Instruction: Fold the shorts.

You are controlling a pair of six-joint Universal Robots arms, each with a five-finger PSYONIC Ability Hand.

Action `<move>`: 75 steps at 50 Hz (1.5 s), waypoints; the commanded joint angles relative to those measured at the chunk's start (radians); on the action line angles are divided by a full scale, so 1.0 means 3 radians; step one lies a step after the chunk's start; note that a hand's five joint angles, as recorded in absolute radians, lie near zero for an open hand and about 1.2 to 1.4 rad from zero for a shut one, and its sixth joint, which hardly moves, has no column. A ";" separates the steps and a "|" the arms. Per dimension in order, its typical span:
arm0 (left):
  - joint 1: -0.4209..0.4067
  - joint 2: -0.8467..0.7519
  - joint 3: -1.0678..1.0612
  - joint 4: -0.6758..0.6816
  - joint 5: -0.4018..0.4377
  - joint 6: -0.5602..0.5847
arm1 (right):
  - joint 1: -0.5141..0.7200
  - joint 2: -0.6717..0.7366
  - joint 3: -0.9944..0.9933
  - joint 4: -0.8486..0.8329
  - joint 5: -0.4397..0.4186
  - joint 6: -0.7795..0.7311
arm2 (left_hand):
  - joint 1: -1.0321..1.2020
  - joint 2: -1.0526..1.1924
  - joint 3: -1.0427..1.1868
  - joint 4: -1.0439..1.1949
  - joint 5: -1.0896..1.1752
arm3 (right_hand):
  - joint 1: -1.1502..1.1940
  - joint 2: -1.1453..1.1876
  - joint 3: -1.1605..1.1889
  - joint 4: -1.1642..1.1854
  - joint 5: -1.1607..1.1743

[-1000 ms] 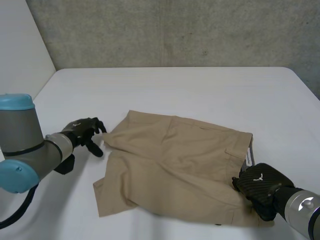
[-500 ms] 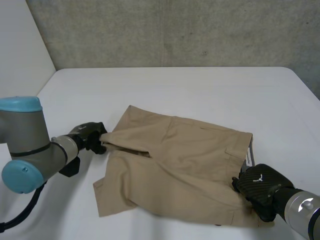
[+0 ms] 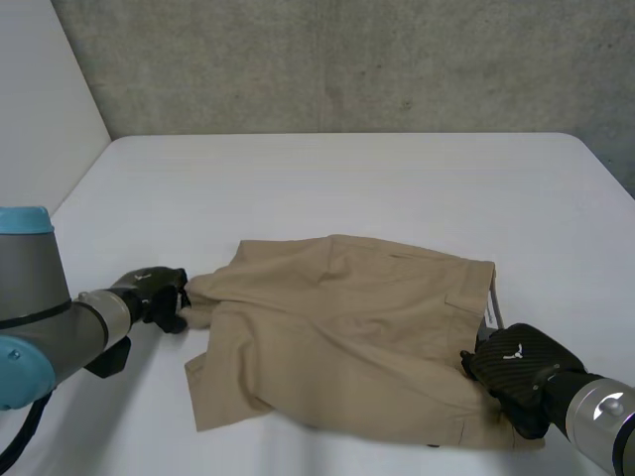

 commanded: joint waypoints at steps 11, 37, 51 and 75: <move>0.0241 0.0547 -0.0141 -0.0041 0.0044 -0.0003 | 0.0005 -0.0010 0.0000 -0.0002 -0.0002 0.0004 | -0.1557 -0.1725 -0.1730 -0.1730 -0.1674 | 0.1453 0.0731 0.0696 0.0681 0.0781; -0.0992 0.1178 -0.0725 0.0281 -0.0140 -0.0014 | 0.0071 -0.0281 -0.0015 -0.0017 -0.0007 0.0081 | -0.1440 -0.1608 -0.1613 -0.1613 -0.1557 | 0.1453 0.0731 0.0696 0.0681 0.0781; -0.1048 0.0395 -0.0351 0.0578 -0.0728 0.0017 | 0.0040 -0.0449 -0.0010 -0.0012 -0.0028 0.0076 | -0.1352 -0.1520 -0.1525 -0.1525 -0.1469 | 0.1453 0.0731 0.0696 0.0681 0.0781; -0.1125 0.2214 -0.0893 -0.0137 -0.0703 0.0032 | 0.0005 -0.0618 -0.0204 0.0044 -0.0038 0.0071 | 0.0947 0.0778 0.0773 0.0774 0.0830 | 0.1453 0.0731 0.0696 0.0681 0.0781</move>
